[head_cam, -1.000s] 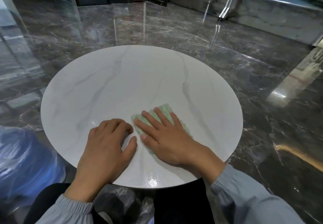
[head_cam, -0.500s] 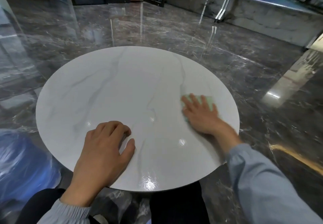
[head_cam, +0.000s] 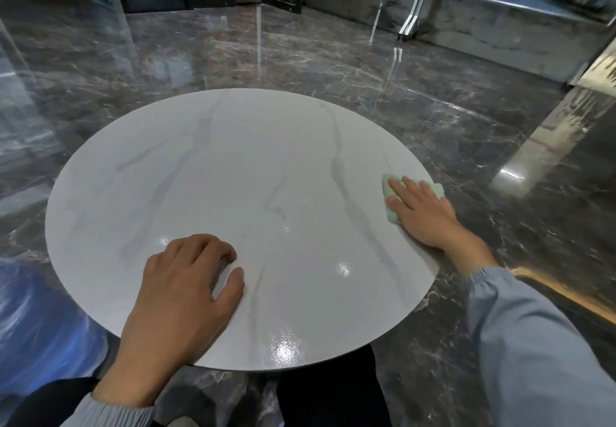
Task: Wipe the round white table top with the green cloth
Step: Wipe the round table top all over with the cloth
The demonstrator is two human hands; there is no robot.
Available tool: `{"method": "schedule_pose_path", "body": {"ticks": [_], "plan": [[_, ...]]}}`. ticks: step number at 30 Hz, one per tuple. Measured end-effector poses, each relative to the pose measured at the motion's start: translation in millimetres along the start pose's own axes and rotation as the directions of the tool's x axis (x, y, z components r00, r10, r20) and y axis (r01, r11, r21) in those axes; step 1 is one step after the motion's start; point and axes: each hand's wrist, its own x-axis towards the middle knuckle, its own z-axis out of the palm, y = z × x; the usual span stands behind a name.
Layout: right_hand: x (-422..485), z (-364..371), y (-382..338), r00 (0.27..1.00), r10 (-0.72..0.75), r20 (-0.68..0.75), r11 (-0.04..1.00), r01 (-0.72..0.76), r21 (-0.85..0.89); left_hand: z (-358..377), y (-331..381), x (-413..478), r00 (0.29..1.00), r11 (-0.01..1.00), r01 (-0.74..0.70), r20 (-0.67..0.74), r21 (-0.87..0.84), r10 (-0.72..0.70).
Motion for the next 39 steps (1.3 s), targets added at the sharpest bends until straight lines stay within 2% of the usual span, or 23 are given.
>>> {"method": "schedule_pose_path", "body": {"ticks": [2, 5, 7, 9, 11, 12, 14, 17, 19, 21, 23, 25, 28, 30, 31, 33, 36, 39], "plan": [[-3, 0, -17, 0.999, 0.014, 0.028, 1.000, -0.015, 0.025, -1, 0, 0, 1.000, 1.000, 0.002, -0.001, 0.001, -0.002], [-23, 10, -73, 0.980, -0.184, 0.072, 0.983, 0.183, 0.021, -1, 0, 0, 1.000, 1.000, 0.010, 0.004, -0.003, -0.010], [-50, 25, -121, 0.918, -0.391, 0.071, 0.920, 0.392, -0.007, 0, -1, 0, 1.000, 1.000, 0.008, 0.002, 0.001, -0.008], [-79, 38, -156, 0.824, -0.560, 0.082, 0.827, 0.563, -0.006, 0, -1, 0, 1.000, 1.000, 0.006, -0.003, 0.006, -0.006], [-87, 41, -163, 0.768, -0.634, 0.095, 0.773, 0.634, 0.024, -1, -1, 0, 1.000, 1.000, -0.001, -0.010, 0.006, 0.002], [-80, 37, -157, 0.765, -0.637, 0.100, 0.770, 0.637, 0.036, -1, -1, 0, 1.000, 1.000, -0.005, -0.015, 0.005, 0.005], [-49, 28, -129, 0.824, -0.560, 0.083, 0.828, 0.560, 0.025, 0, -1, -1, 1.000, 1.000, -0.001, -0.013, -0.002, 0.001], [10, 8, -62, 0.970, -0.239, 0.042, 0.971, 0.240, -0.010, 0, -1, -1, 1.000, 1.000, 0.007, -0.009, -0.004, -0.007], [32, -3, -28, 0.999, -0.039, 0.031, 0.999, 0.039, -0.007, 0, -1, -1, 1.000, 1.000, 0.009, -0.004, -0.005, -0.009], [37, -6, -29, 0.998, 0.041, 0.054, 0.999, -0.043, 0.031, 0, 0, 0, 1.000, 1.000, 0.003, 0.003, -0.008, -0.003], [29, 1, -65, 0.997, -0.044, 0.056, 0.998, 0.041, 0.051, -1, 1, -1, 1.000, 1.000, 0.011, 0.004, -0.014, -0.011], [4, 13, -116, 0.967, -0.251, 0.052, 0.968, 0.251, 0.006, -1, 1, 0, 1.000, 0.999, 0.026, 0.004, -0.020, -0.026], [-47, 34, -176, 0.837, -0.541, 0.084, 0.839, 0.544, -0.009, -1, 0, 0, 1.000, 1.000, 0.014, 0.018, -0.004, -0.014], [-55, 36, -181, 0.773, -0.625, 0.107, 0.778, 0.629, -0.003, -3, 0, 1, 0.999, 1.000, 0.016, 0.028, 0.009, -0.016], [-49, 32, -174, 0.769, -0.630, 0.107, 0.774, 0.634, 0.004, -3, 0, 0, 0.999, 1.000, 0.018, 0.034, 0.010, -0.018], [-21, 20, -146, 0.830, -0.550, 0.089, 0.834, 0.551, 0.017, -3, 0, 0, 0.999, 1.000, 0.017, 0.043, 0.005, -0.018], [29, 3, -81, 0.960, -0.279, 0.036, 0.960, 0.279, 0.001, -4, 1, 0, 0.999, 1.000, 0.018, 0.033, 0.000, -0.018], [59, -10, -27, 0.998, -0.059, 0.016, 0.998, 0.059, 0.018, -4, 1, 0, 0.999, 1.000, 0.018, 0.034, 0.007, -0.018]]}}
